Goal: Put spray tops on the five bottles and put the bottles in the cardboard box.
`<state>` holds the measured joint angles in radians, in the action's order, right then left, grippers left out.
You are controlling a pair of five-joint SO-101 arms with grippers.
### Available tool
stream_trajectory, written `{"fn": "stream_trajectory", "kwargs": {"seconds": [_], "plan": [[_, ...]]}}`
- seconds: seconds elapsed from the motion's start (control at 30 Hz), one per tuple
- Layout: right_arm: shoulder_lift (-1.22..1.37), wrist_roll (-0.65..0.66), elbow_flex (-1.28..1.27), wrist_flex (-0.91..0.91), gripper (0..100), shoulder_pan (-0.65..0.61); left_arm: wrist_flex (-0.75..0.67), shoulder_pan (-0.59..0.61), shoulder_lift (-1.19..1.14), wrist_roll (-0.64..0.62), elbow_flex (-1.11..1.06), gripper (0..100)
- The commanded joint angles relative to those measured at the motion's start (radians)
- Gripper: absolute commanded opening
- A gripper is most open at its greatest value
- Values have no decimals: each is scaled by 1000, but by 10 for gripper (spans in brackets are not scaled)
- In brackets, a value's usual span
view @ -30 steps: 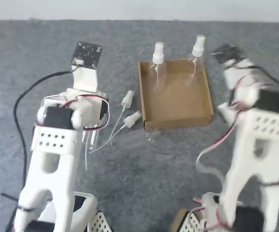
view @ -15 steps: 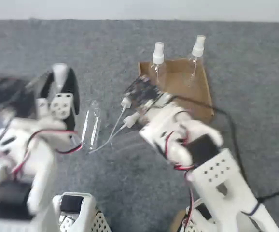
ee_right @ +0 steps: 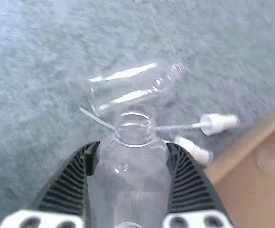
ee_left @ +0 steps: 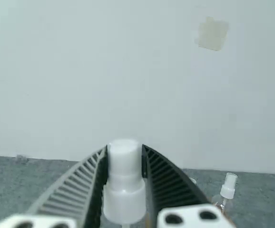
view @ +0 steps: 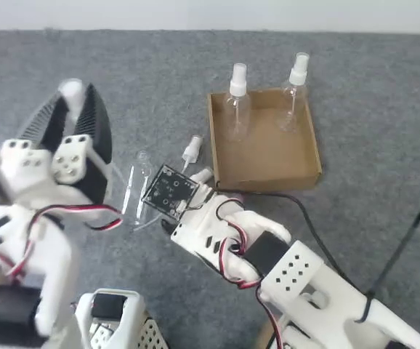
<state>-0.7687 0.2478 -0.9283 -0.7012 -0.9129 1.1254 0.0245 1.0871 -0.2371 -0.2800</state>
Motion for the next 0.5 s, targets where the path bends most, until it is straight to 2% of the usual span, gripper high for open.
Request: {"fn": "stream_trajectory", "kwargs": {"seconds": [0.0, 0.23, 0.47], "plan": [[-48, -87, -18, 87, 7, -12, -64, -71, 5, -17, -73, 12], [-209, -106, -127, 137, 6, -13, -130, -84, 12, -15, -189, 12], [-295, -112, -183, 137, 6, -13, -147, -118, 12, -61, -203, 12]]}}
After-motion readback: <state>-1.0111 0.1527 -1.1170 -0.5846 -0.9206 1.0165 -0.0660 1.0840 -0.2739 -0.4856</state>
